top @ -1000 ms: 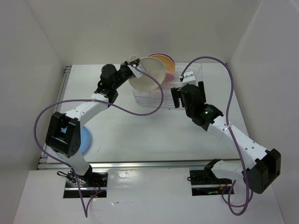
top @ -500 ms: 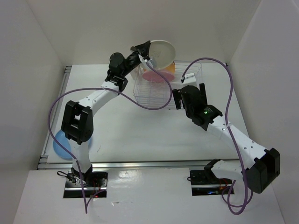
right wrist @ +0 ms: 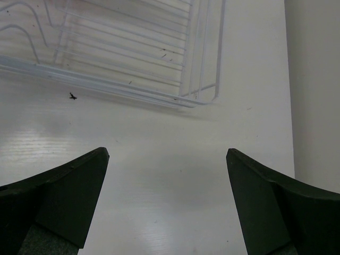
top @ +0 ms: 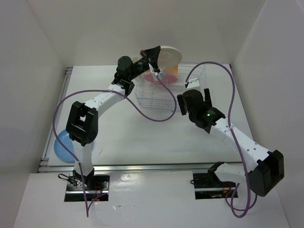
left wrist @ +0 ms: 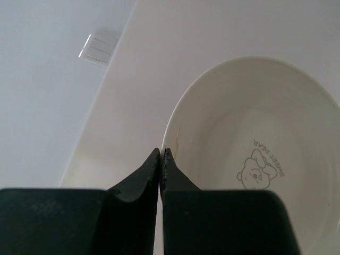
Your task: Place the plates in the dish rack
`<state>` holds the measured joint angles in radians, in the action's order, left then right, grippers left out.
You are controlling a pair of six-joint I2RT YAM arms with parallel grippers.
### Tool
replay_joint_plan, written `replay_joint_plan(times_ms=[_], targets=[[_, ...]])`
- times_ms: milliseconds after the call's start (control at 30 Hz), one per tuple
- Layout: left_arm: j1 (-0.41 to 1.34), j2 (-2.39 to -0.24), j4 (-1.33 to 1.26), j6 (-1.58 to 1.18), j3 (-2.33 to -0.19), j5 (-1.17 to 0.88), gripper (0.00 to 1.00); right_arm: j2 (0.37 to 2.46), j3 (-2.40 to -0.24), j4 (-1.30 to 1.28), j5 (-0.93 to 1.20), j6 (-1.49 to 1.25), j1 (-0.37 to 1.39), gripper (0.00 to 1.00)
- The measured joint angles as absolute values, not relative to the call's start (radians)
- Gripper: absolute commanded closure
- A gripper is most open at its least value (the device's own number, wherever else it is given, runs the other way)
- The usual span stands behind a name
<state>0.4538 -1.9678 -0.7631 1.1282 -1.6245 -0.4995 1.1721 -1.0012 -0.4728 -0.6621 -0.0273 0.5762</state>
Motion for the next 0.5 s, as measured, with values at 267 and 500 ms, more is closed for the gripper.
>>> replay_joint_plan(times_ms=[267,500], targets=[[0.455,-1.994,-0.764,1.174,-1.625,-0.499,1.00,1.222,-0.989,-0.476,-0.649,-0.037,0.575,0.00],[0.454,-1.991,-0.779,1.176,-1.625,-0.495,1.00,1.237,-0.989,-0.473,-0.617,-0.055,0.575,0.00]])
